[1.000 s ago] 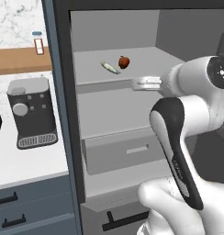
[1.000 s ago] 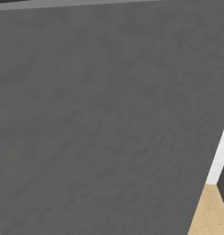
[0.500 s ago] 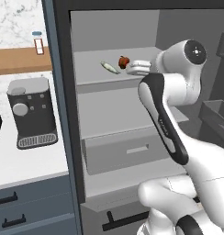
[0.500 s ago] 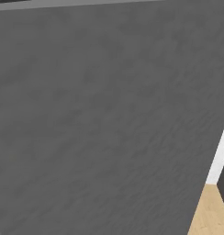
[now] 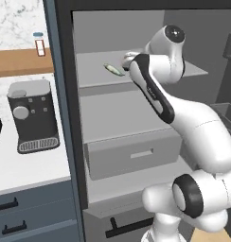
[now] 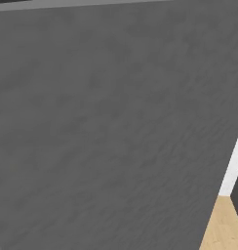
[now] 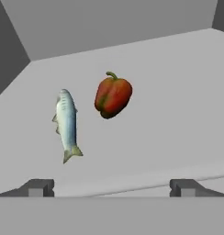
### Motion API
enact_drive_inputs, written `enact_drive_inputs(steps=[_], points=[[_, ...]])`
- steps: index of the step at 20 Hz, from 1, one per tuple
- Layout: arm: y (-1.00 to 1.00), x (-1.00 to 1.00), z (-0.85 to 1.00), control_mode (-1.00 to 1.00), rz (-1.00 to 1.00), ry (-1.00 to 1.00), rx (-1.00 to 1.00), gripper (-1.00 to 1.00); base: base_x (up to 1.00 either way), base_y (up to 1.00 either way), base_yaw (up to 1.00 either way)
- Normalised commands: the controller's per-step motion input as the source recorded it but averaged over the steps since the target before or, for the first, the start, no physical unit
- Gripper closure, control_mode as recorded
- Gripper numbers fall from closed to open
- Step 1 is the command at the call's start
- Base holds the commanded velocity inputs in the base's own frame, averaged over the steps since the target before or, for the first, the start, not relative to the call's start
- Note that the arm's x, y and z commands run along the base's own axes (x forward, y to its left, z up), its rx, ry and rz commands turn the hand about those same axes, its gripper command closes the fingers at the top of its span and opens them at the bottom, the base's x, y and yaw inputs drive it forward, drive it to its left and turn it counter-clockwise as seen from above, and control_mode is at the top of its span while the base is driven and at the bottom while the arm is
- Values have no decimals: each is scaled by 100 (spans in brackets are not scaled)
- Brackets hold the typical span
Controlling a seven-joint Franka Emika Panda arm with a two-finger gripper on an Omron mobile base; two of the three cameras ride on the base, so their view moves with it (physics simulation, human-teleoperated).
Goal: Place one bell pepper and one fish in each tupperware on the nearby counter, to pack two identical lunches.
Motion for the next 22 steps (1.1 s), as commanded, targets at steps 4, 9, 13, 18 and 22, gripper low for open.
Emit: enact_drive_inputs(steps=[4,9,13,18,22], points=[[0,100,-31,-100,0,0,-5,-100,0,0,0],[2,98,-23,-100,0,1,-5,-100,0,0,0],[13,92,-6,-100,0,8,-4,-100,0,0,0],[8,71,-13,-100,-2,7,-5,100,0,0,0],[-4,3,-60,-100,-15,1,-12,100,0,0,0]])
